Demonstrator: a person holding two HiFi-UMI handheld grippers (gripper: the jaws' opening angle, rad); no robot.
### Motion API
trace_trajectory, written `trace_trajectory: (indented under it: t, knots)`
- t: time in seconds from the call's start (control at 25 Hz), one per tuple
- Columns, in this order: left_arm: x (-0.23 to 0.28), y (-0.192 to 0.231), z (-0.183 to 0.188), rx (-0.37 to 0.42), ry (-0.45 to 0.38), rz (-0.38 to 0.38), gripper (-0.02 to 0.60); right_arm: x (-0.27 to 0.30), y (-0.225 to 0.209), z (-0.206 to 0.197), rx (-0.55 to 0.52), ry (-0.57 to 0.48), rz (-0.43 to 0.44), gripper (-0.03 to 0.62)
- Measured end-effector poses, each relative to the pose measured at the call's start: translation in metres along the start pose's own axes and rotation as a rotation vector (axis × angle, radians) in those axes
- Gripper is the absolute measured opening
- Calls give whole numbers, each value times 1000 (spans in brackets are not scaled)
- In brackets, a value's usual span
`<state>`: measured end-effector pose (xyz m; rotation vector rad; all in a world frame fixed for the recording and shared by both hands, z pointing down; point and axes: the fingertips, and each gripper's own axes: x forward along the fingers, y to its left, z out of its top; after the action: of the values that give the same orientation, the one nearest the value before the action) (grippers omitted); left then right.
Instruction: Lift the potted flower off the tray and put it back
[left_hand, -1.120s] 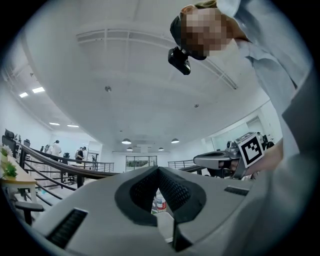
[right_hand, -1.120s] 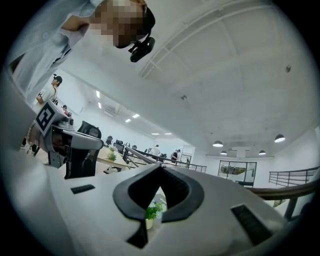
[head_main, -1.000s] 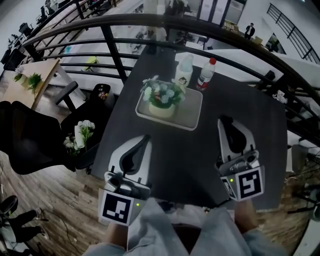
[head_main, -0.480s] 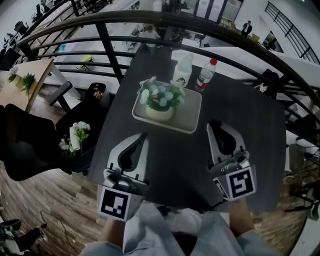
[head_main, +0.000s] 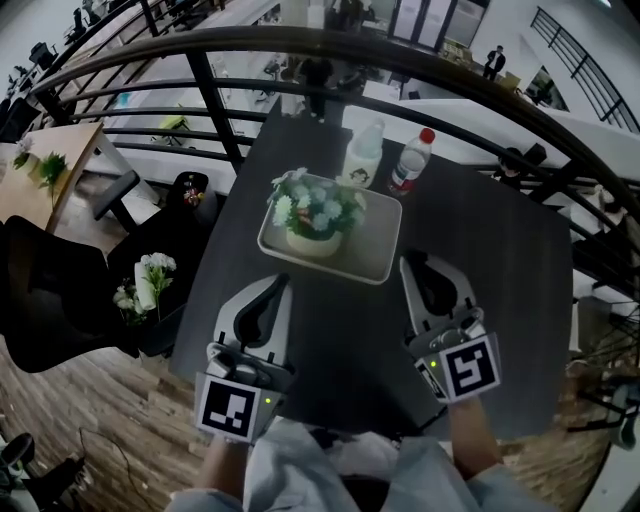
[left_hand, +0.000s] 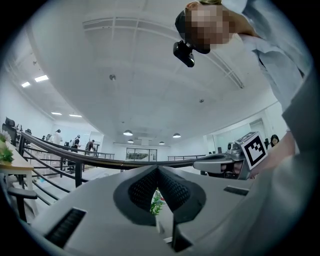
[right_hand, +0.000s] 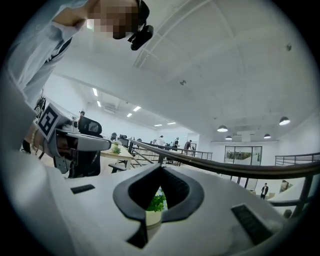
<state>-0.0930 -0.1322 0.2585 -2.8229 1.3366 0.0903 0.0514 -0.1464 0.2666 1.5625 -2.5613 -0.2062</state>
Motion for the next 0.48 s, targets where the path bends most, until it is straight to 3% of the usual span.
trace_trajectory:
  t: [0.48]
  knots:
    - [25,20,-35,22,70,33,44,36,-1,-43,65,57,86,11]
